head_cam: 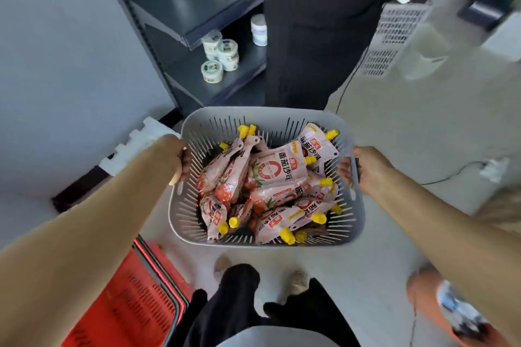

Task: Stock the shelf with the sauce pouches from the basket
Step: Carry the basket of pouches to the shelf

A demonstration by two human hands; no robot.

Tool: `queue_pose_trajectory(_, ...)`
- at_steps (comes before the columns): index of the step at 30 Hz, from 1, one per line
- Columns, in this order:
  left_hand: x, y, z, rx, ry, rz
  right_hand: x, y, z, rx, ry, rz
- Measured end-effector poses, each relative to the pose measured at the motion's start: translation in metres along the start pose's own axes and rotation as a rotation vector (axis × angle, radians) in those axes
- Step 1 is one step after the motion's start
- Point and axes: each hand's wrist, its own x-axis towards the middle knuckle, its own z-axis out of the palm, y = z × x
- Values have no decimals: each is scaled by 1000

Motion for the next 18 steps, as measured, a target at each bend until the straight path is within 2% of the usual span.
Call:
queue_pose_trajectory(5,-40,12,116,223,-131,146,11,-3,-116,166,90,24)
queue_pose_trajectory(9,-69,24,207,220,-194,95,20,-9,-197,269,205,40)
queue_pose_trajectory(14,-90,38,316,346,-334,162,34,-19,-278,416,296,53)
queue_pose_trajectory(18,-102,65,400,460,-379,166,57,-33,-329,512,373,61)
